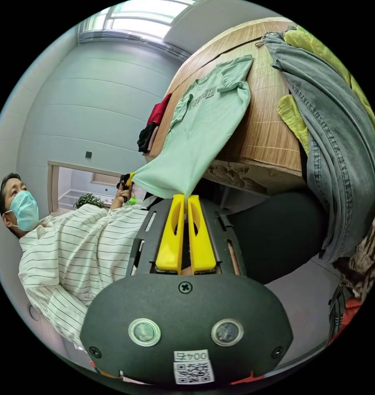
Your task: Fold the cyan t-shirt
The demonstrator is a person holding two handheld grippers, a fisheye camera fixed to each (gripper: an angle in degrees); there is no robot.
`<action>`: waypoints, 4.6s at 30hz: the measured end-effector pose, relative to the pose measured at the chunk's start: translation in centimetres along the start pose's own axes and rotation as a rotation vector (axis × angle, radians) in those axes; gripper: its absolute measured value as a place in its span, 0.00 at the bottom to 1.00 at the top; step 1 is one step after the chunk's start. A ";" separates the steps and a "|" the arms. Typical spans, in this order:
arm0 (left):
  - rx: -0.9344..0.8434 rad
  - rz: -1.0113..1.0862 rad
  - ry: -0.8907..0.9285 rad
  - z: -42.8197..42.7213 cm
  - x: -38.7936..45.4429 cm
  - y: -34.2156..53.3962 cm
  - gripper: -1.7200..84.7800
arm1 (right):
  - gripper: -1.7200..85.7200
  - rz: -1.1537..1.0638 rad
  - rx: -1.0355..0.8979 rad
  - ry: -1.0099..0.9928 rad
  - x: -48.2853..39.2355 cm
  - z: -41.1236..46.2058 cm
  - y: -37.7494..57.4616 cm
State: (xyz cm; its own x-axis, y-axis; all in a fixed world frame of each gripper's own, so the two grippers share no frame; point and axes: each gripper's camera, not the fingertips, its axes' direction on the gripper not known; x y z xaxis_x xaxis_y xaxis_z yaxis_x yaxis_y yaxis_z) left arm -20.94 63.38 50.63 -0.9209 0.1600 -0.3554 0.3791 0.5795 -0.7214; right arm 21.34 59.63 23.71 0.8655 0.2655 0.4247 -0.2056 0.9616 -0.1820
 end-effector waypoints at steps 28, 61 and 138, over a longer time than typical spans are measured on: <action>0.106 0.048 0.071 3.1 10.4 -23.4 0.04 | 0.02 0.053 0.278 -0.050 -0.5 -7.9 -22.2; 0.440 -0.274 0.122 11.4 -2.9 -47.5 0.11 | 0.11 0.476 0.413 -0.168 22.5 4.1 -45.8; 0.214 -0.116 -0.229 3.4 -13.9 -17.8 0.03 | 0.02 0.467 0.377 0.108 7.3 11.5 -6.2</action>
State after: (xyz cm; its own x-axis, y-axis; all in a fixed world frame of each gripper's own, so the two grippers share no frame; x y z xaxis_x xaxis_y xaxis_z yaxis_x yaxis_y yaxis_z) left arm -14.55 48.16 66.38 -0.9242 -0.0949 -0.3699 0.3052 0.3987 -0.8648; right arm 23.67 56.44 38.17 0.6823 0.6754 0.2799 -0.7051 0.7090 0.0080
